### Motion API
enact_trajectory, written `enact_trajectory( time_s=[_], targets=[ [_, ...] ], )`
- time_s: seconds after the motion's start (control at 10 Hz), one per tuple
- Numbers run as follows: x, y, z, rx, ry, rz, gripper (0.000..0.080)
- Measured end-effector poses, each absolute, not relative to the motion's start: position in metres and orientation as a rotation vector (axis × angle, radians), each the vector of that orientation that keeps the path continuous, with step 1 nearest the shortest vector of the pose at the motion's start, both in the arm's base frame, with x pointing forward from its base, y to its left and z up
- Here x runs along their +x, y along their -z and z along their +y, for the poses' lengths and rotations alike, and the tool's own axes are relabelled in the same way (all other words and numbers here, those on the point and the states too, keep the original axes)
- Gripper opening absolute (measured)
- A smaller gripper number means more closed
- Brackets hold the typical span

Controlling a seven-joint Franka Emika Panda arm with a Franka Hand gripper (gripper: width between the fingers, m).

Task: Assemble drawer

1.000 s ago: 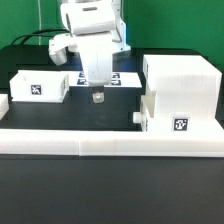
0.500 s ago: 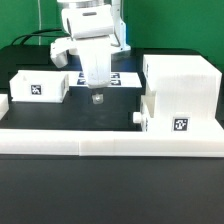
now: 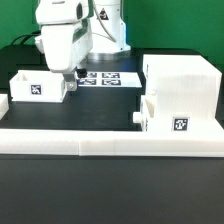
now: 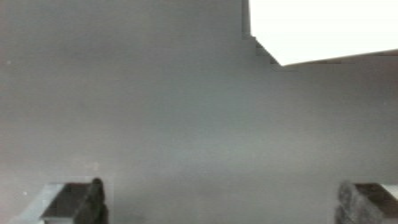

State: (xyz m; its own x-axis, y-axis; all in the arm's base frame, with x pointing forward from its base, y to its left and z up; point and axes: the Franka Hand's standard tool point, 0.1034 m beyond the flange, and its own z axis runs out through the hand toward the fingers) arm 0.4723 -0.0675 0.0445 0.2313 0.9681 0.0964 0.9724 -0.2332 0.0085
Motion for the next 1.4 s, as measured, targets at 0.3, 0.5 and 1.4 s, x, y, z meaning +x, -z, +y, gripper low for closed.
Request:
enact_trajectory(
  time_s=[0.3,0.5,1.4],
  targets=[
    [0.472,-0.044,-0.072,-2.607,0.133,-1.655,0.0649],
    [0.459,-0.042,-0.088,-2.794,0.166,-1.376,0.0649],
    [0.437,-0.044,-0.089,-3.067,0.175,-0.171,0.0649]
  ],
)
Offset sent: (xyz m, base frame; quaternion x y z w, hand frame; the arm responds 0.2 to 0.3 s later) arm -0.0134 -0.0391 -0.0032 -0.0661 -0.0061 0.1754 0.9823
